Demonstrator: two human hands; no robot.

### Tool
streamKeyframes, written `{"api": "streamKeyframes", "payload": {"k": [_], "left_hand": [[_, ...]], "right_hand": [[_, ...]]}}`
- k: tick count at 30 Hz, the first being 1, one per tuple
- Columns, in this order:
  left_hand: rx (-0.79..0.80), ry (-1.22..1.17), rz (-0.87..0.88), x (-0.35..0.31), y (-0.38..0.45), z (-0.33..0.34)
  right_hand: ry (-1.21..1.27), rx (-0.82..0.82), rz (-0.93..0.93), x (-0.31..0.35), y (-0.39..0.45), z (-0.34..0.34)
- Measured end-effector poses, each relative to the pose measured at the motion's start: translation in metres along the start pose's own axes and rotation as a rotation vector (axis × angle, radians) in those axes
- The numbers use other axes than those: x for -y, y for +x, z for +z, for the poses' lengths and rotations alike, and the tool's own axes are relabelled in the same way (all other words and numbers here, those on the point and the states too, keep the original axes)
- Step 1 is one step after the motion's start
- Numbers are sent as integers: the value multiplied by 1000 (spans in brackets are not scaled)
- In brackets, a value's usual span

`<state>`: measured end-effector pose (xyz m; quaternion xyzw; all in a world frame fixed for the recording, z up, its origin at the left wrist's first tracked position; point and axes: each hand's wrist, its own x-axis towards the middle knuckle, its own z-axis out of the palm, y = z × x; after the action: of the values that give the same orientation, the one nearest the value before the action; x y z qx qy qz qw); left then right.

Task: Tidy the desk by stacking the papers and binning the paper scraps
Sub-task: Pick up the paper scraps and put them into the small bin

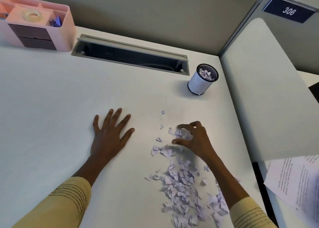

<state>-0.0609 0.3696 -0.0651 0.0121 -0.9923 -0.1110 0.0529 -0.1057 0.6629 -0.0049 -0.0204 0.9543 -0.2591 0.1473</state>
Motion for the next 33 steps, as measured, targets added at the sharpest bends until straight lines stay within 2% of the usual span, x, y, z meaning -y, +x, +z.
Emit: {"api": "streamKeyframes", "payload": {"k": [4, 10, 16, 18, 21, 24, 29, 33], "left_hand": [[-3, -8, -2, 0, -1, 0], [10, 16, -1, 0, 0, 0], [8, 9, 1, 1, 0, 0], [7, 12, 7, 1, 0, 0], [8, 7, 8, 1, 0, 0], [4, 4, 14, 1, 0, 1], [-7, 10, 25, 1, 0, 2], [-10, 12, 23, 1, 0, 1]], "right_hand": [[-91, 139, -90, 21, -25, 17], [89, 60, -60, 31, -16, 25], [17, 97, -39, 32, -1, 20], [97, 106, 12, 31, 3, 15], [352, 82, 76, 31, 13, -7], [504, -28, 61, 32, 37, -47], [598, -339, 75, 34, 96, -117], [420, -513, 87, 34, 142, -149]]}}
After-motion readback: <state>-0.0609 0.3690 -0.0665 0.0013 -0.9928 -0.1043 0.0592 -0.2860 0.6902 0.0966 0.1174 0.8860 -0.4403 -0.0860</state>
